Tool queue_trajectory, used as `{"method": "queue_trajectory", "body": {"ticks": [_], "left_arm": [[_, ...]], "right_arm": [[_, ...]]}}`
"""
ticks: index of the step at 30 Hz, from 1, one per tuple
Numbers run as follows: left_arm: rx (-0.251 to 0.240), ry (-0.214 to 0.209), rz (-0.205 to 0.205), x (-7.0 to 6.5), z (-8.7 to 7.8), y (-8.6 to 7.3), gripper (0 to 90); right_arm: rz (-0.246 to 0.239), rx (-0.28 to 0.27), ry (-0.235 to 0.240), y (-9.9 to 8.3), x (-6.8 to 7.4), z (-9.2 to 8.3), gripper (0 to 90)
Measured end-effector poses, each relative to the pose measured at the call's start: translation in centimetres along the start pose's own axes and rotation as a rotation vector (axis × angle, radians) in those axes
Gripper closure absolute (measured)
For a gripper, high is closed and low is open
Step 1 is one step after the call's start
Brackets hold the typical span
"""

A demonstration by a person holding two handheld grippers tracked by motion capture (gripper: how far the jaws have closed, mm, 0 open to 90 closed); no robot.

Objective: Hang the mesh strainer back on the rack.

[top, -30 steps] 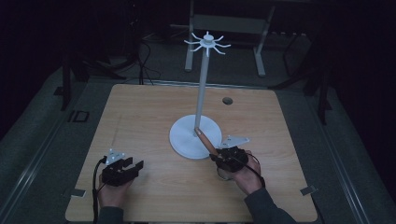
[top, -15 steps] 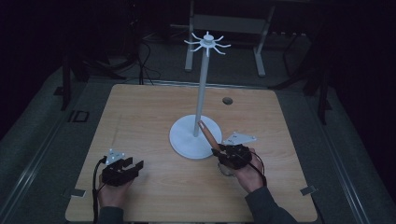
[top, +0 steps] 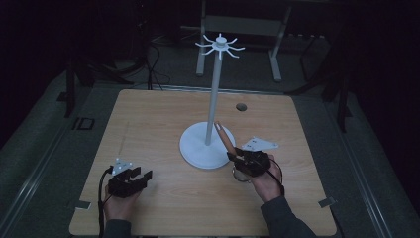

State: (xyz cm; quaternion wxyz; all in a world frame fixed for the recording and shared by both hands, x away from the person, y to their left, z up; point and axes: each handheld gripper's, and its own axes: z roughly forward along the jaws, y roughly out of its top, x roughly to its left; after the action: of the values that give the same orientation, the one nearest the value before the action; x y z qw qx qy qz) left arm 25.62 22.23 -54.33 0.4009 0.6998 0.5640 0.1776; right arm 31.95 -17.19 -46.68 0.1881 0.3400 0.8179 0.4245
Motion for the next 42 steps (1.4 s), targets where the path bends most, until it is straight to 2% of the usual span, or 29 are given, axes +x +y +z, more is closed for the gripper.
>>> {"method": "queue_trajectory", "body": {"ticks": [25, 42], "left_arm": [[-0.008, 0.002, -0.003, 0.0, -0.1, 0.0, 48.8], [-0.005, 0.003, 0.001, -0.1, 0.0, 0.0, 48.8]], "right_arm": [[0.015, -0.1, -0.03, 1.8, -0.7, -0.9, 69.3], [0.009, -0.172, -0.046, 3.1, -0.7, -1.7, 69.3]]}}
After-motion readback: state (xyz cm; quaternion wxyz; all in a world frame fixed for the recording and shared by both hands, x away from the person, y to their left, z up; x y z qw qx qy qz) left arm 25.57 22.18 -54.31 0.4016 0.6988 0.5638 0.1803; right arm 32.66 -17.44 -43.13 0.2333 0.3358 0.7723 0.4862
